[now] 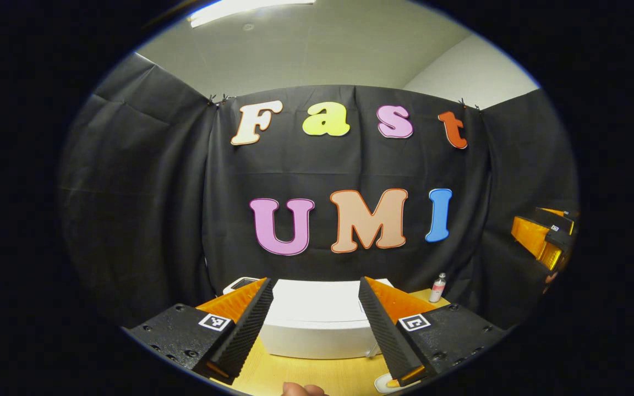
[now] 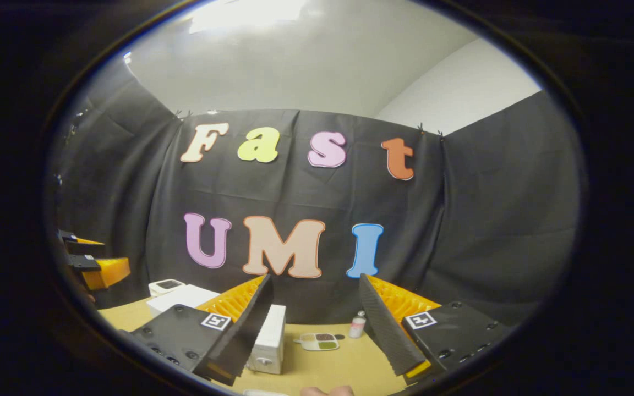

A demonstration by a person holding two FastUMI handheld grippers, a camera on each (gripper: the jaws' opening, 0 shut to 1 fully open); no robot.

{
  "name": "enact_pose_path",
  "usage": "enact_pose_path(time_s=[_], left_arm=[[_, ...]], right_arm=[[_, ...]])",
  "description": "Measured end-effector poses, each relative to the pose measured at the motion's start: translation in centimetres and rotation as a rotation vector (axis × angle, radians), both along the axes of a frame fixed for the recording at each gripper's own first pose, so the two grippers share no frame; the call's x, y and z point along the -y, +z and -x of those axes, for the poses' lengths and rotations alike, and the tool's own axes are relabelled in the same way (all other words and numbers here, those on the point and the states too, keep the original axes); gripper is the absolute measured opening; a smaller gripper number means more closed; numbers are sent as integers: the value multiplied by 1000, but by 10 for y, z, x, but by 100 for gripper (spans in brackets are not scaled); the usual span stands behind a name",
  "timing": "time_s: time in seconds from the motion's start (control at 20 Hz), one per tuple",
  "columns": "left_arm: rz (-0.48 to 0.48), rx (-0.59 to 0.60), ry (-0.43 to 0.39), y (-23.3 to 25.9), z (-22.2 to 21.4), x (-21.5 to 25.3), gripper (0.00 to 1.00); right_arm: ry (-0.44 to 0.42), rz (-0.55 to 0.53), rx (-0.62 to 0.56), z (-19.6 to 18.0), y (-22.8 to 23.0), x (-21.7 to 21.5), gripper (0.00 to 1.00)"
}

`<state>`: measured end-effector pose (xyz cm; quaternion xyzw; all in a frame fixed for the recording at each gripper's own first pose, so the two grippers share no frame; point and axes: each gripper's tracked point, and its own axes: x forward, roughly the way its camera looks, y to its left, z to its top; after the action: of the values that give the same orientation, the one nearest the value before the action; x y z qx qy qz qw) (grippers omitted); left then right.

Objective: Open the microwave oven with the left hand, put the food in, and close the microwave oven.

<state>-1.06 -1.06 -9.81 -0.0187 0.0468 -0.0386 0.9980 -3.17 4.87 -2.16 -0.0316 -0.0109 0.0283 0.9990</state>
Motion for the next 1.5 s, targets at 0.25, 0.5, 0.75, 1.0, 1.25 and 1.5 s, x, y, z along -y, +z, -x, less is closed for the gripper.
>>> enact_pose_path(time_s=[0.25,0.5,0.75,1.0,1.25,1.5], left_arm=[[-3,3,2,-21,-12,12,92],[-9,27,-29,-75,-30,59,95],[-31,-88,-102,-177,-33,112,95],[-73,-214,-169,-264,-38,146,94],[-72,-317,-195,-313,-54,160,94],[-84,-376,-210,-340,-68,173,93]], right_arm=[[29,17,32,-12,-3,-6,96],[81,-12,62,-38,-11,6,96],[65,3,78,-49,-12,32,96],[33,2,89,-45,-10,52,96],[-14,39,105,-36,-6,74,98],[-62,49,100,-30,-5,94,98]])
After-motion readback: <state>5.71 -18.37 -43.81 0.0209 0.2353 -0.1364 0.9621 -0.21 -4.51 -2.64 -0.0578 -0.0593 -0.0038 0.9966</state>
